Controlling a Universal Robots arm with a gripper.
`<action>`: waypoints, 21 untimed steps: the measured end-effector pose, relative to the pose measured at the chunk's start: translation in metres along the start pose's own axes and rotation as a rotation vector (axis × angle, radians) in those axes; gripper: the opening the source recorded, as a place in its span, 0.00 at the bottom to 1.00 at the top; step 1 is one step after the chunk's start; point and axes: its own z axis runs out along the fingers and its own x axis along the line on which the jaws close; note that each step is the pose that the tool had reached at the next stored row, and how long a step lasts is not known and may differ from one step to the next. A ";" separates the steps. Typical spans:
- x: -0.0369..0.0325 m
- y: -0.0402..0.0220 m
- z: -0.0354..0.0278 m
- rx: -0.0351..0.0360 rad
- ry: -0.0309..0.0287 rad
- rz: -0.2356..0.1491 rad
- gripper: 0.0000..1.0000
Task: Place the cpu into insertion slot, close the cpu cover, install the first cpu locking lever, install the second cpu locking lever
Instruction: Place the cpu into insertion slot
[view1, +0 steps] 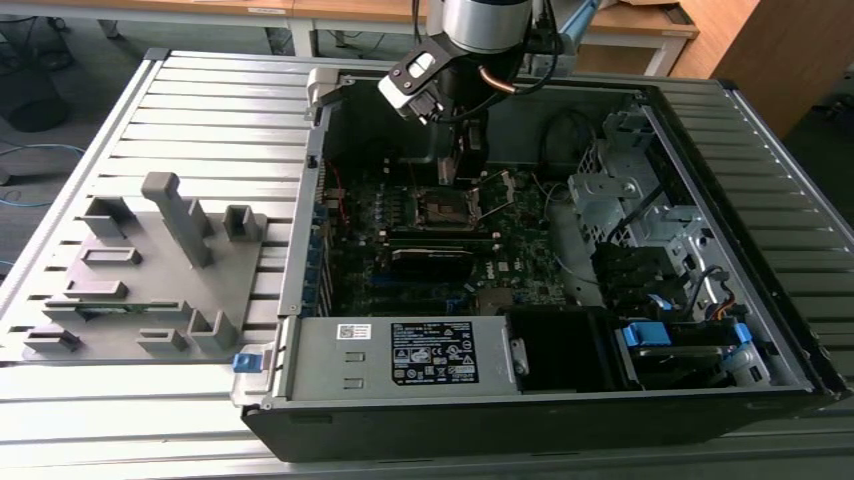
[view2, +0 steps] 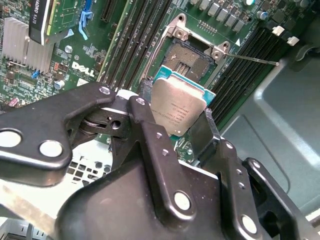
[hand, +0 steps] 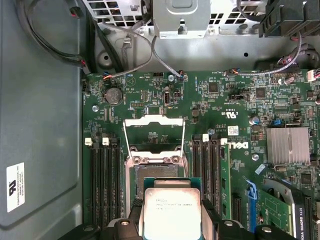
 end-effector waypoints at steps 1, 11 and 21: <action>0.0001 0.0000 0.0006 -0.0002 0.0005 0.000 0.54; -0.0002 -0.0012 0.0093 -0.0007 0.0004 -0.009 0.54; -0.0003 -0.0014 0.0150 -0.0022 0.0008 -0.018 0.54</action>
